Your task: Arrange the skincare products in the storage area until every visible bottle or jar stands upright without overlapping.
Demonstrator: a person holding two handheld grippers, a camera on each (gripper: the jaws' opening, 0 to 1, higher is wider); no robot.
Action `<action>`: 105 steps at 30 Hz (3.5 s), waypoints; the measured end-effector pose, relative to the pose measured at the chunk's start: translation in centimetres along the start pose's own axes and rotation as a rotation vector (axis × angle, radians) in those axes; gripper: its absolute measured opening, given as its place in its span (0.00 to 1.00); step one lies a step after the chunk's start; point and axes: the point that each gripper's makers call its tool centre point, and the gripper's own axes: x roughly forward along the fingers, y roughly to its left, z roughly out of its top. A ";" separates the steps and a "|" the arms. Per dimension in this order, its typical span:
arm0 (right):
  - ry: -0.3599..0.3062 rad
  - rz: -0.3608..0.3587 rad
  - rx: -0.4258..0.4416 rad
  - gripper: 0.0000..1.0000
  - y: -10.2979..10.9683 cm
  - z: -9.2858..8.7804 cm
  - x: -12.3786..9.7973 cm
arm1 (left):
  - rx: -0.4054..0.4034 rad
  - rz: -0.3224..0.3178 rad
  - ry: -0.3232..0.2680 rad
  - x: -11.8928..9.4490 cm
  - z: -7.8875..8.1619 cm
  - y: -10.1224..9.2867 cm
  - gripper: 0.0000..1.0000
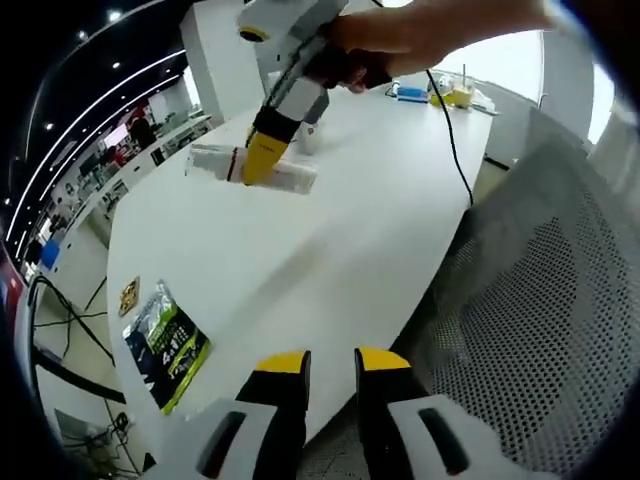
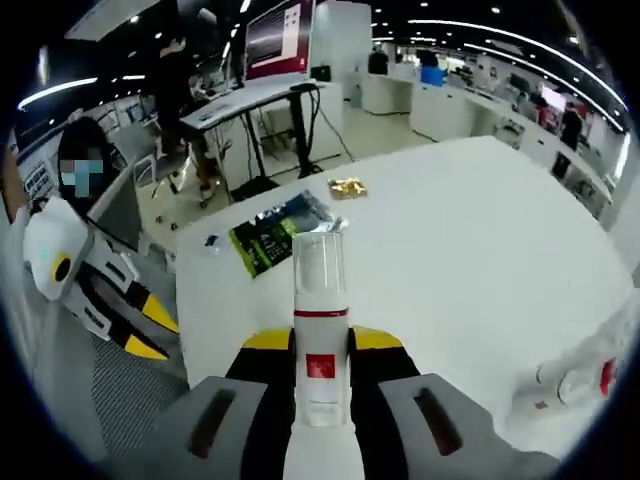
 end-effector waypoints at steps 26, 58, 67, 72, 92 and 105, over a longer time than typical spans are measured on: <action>-0.492 -0.399 0.247 0.18 -8.0 0.1 -11.1 | 0.031 -0.007 0.004 0.1 0.1 -0.3 0.18; -0.624 -0.527 0.271 0.18 -16.5 -3.7 -13.1 | 0.007 0.043 0.098 0.4 -1.6 1.0 0.18; -0.613 -0.497 0.238 0.18 -18.0 -5.6 -11.3 | -0.002 0.051 0.126 0.4 -2.1 1.2 0.17; -0.617 -0.509 0.211 0.17 -19.2 -6.3 -11.0 | -0.003 0.044 0.151 0.6 -2.5 1.1 0.17; -0.638 -0.518 0.208 0.17 -21.4 -8.7 -9.9 | -0.015 0.048 0.199 0.7 -3.4 1.3 0.17; -0.655 -0.500 0.202 0.17 -20.8 -9.6 -9.8 | -0.014 0.053 0.215 0.7 -3.7 1.4 0.17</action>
